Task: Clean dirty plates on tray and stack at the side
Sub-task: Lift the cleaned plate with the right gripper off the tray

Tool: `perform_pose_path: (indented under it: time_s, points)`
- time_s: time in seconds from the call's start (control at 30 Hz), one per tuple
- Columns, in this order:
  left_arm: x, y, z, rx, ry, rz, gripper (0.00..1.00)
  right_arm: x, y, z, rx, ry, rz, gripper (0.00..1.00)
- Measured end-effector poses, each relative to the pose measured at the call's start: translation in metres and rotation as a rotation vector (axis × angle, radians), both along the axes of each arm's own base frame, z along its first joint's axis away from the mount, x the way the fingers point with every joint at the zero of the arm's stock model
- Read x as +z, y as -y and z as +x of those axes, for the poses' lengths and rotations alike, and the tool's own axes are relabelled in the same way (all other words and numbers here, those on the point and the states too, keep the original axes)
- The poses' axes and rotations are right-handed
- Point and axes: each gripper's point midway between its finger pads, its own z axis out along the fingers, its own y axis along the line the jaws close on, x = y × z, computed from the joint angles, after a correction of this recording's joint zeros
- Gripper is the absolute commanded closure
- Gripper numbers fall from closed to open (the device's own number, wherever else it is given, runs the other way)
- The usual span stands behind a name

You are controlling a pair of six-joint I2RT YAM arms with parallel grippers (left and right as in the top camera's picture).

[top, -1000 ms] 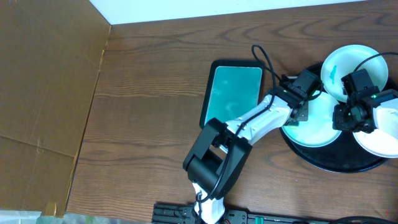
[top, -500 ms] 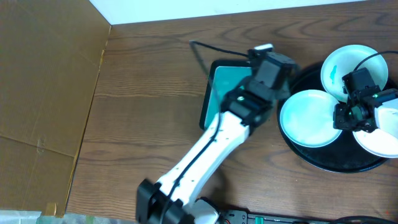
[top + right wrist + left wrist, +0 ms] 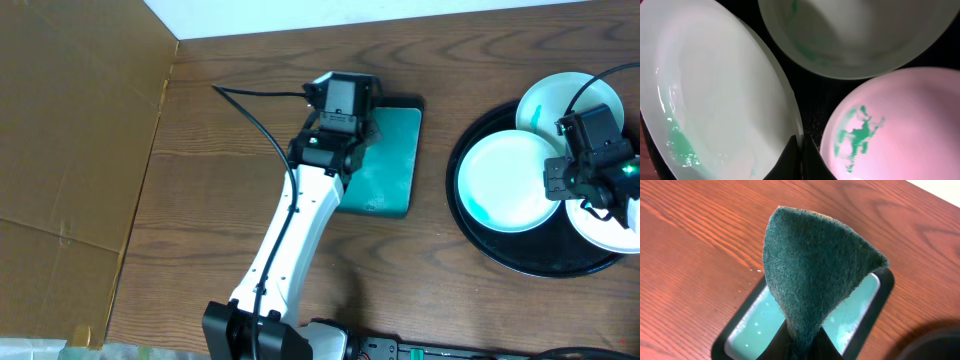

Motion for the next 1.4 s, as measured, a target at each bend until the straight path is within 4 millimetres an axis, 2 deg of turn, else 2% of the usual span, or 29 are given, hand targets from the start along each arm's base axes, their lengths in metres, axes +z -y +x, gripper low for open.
perform_pose_path:
  time_s: [0.13, 0.37, 0.5, 0.6, 0.73, 0.83, 1.1, 1.27, 1.4]
  points:
    - [0.0, -0.013, 0.001, 0.034, 0.001, 0.0, 0.92, 0.009, 0.008, 0.004, 0.018, 0.055, -0.072, 0.99]
    - [0.002, -0.015, 0.005, 0.042, 0.018, -0.003, 0.93, 0.026, 0.009, 0.021, 0.098, 0.203, -0.269, 0.99]
    - [-0.006, -0.015, 0.008, 0.042, -0.001, 0.0, 0.93, 0.047, -0.003, 0.034, 0.169, 0.342, -0.404, 0.99]
    - [-0.026, -0.014, 0.011, 0.041, -0.053, 0.009, 0.93, 0.081, -0.021, 0.044, 0.226, 0.512, -0.575, 0.99]
    - [-0.03, -0.014, 0.011, 0.041, -0.066, 0.012, 0.93, 0.111, -0.041, 0.049, 0.31, 0.637, -0.709, 0.99]
    - [-0.03, -0.014, 0.011, 0.042, -0.065, 0.012, 0.93, 0.124, -0.055, 0.047, 0.414, 0.682, -0.826, 0.99]
    - [-0.031, -0.027, 0.01, 0.074, -0.073, 0.012, 0.93, 0.137, -0.049, 0.049, 0.537, 0.664, -1.05, 0.99]
    - [-0.032, -0.034, 0.008, 0.09, -0.084, 0.013, 0.93, 0.151, -0.049, 0.053, 0.532, 0.699, -1.109, 0.99]
    - [-0.033, -0.033, 0.007, 0.089, -0.087, 0.014, 0.93, 0.157, -0.057, 0.049, 0.551, 0.719, -1.131, 0.99]
